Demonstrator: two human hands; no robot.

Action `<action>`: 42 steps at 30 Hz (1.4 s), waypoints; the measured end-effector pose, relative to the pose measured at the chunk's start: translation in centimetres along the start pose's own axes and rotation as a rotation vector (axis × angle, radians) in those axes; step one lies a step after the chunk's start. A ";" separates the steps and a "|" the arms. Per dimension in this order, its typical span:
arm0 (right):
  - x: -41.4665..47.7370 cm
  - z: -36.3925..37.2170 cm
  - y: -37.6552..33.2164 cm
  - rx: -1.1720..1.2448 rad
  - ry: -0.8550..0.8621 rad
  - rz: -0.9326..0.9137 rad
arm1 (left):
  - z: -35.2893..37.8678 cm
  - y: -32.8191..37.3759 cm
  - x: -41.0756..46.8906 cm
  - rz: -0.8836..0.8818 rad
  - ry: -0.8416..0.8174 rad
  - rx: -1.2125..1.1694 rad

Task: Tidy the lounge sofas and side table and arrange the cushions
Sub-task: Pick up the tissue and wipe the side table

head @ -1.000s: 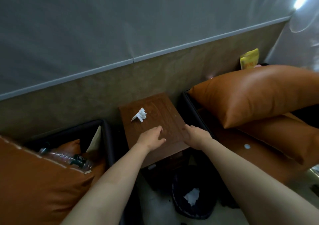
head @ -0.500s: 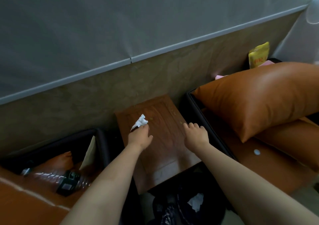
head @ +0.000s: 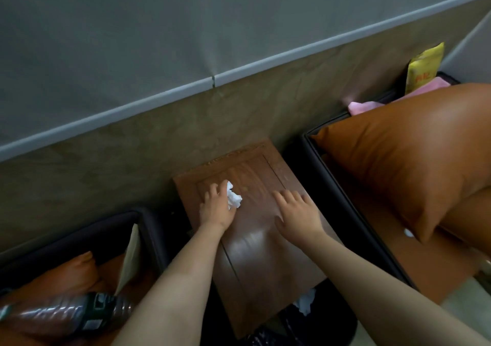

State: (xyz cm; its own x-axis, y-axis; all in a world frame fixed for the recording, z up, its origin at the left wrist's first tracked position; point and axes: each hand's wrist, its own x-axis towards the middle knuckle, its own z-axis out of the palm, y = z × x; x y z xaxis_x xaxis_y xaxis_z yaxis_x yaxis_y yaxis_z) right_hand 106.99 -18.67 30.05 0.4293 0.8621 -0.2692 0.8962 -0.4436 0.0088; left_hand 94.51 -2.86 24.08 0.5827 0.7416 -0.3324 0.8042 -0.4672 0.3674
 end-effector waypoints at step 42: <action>-20.9 2.9 11.6 0.079 0.080 0.034 | 7.0 13.8 -19.1 -0.036 0.012 -0.433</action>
State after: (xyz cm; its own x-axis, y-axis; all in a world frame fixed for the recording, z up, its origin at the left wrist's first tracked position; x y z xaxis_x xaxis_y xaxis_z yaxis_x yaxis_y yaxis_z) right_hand 108.07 -42.50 32.97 0.4694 0.8618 -0.1924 0.8709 -0.4877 -0.0599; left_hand 95.27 -26.86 29.48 0.5514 0.7608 -0.3424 0.6994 -0.1978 0.6868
